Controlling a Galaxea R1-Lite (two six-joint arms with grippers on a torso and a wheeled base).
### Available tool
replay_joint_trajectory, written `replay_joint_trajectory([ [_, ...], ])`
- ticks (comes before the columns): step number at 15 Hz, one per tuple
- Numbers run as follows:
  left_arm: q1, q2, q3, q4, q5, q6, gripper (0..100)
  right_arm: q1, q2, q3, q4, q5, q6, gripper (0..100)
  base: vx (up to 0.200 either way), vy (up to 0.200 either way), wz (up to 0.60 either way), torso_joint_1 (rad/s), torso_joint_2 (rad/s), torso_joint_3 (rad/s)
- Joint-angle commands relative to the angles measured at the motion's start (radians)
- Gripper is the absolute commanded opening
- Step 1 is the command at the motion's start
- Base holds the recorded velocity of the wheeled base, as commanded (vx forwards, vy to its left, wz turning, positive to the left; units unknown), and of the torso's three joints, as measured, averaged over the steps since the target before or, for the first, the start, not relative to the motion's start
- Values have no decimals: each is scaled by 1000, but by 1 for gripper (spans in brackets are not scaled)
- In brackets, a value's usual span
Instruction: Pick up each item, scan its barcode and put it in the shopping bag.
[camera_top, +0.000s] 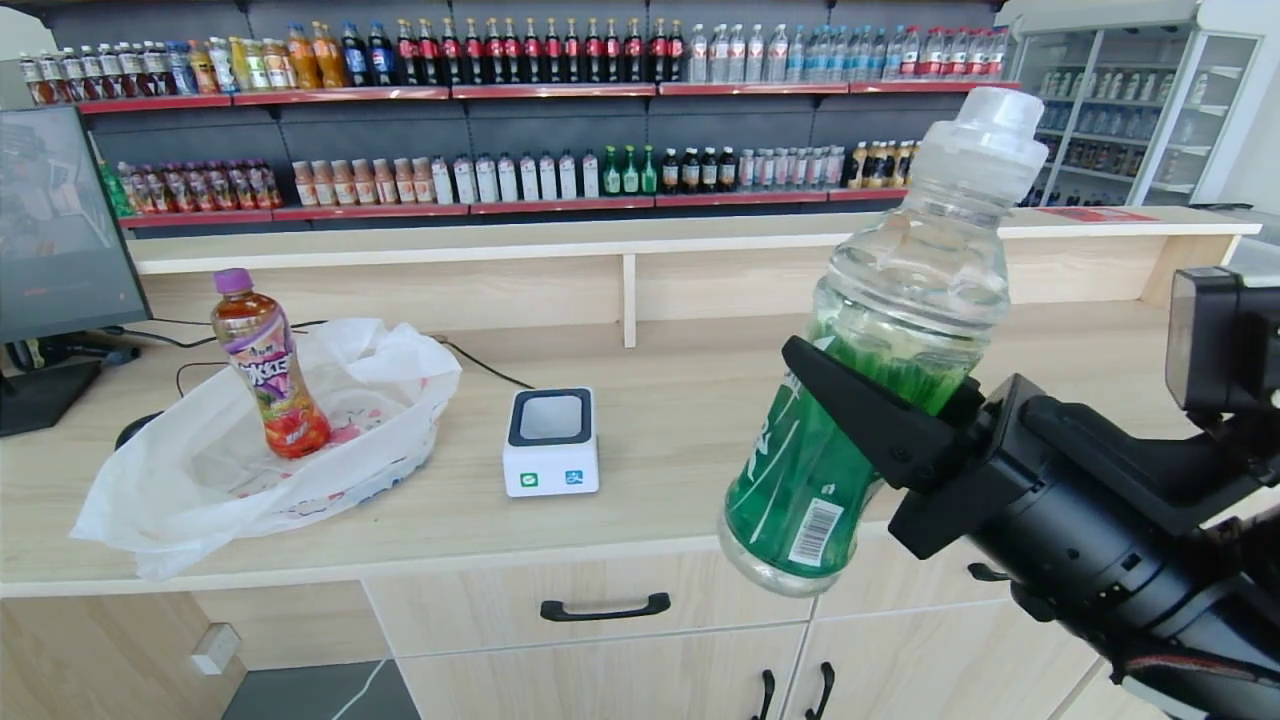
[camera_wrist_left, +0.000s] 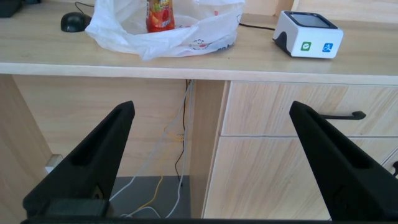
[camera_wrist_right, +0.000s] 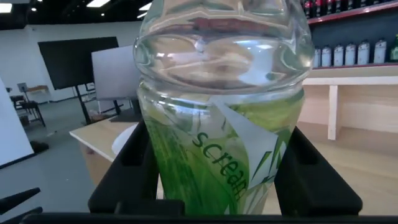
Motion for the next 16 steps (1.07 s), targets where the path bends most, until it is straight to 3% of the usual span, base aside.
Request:
replay_joint_trajectory([
  [1,0,0,0,0,0,0,100,49,25,-41,0,-24,7,0,0,0,0,0,0,0],
  [5,0,0,2,0,0,0,100,170,55,-144,0,-117,21,0,0,0,0,0,0,0],
  [10,0,0,0,0,0,0,100,193,36,-273,69,-157,56,0,0,0,0,0,0,0],
  [16,0,0,0,0,0,0,100,266,-33,-322,178,-211,75,0,0,0,0,0,0,0],
])
